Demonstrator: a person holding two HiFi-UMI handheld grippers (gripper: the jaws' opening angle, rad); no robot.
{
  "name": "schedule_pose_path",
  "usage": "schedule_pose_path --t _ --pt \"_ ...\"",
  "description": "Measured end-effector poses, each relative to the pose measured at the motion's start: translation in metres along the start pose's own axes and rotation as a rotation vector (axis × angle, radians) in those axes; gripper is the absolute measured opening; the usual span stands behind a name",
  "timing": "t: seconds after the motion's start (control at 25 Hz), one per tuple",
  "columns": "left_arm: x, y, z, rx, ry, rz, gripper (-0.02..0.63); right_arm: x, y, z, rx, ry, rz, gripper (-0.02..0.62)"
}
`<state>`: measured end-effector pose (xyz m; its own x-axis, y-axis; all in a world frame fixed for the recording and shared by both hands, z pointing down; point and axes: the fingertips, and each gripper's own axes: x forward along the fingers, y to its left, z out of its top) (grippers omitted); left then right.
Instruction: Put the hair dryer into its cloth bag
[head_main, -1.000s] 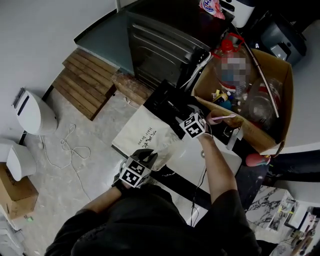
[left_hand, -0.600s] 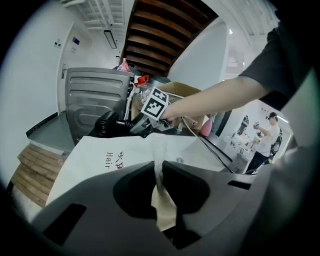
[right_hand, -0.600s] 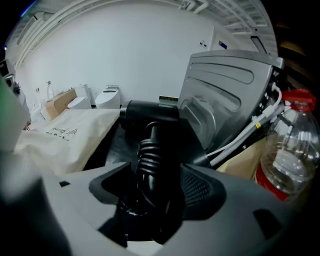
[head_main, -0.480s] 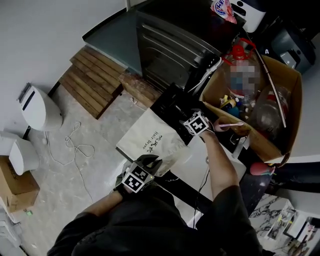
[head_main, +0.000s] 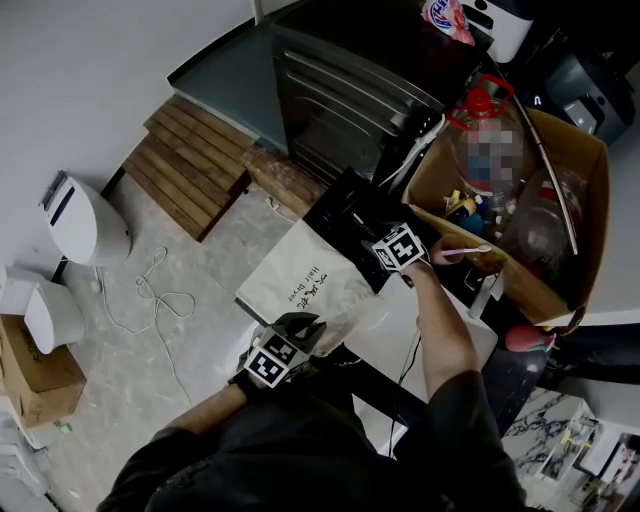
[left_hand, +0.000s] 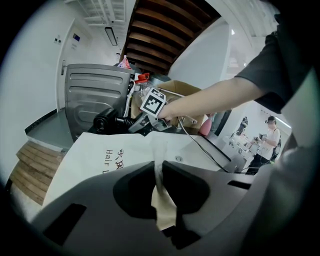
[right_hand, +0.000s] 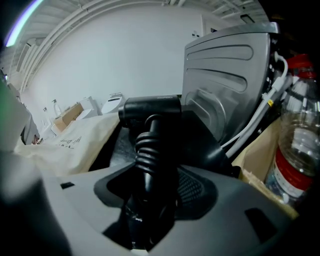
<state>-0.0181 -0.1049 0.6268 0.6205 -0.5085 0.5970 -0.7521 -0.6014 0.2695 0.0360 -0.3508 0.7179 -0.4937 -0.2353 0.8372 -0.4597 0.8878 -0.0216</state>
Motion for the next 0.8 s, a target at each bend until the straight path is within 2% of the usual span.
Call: schedule_pose_path --t 0.2,0.44,0.8 --pt "-0.001 0.001 -0.001 0.003 0.002 -0.006 0.035 -0.006 0.003 0.004 0.032 -0.03 -0.015 0.222" --pt "0.0 0.002 -0.001 -0.003 0.003 -0.017 0.035 -0.024 0.009 0.006 0.015 -0.032 -0.018 0.222" --pt "0.003 0.004 0.004 -0.025 0.007 -0.046 0.035 -0.085 0.018 -0.004 0.037 -0.099 -0.044 0.222"
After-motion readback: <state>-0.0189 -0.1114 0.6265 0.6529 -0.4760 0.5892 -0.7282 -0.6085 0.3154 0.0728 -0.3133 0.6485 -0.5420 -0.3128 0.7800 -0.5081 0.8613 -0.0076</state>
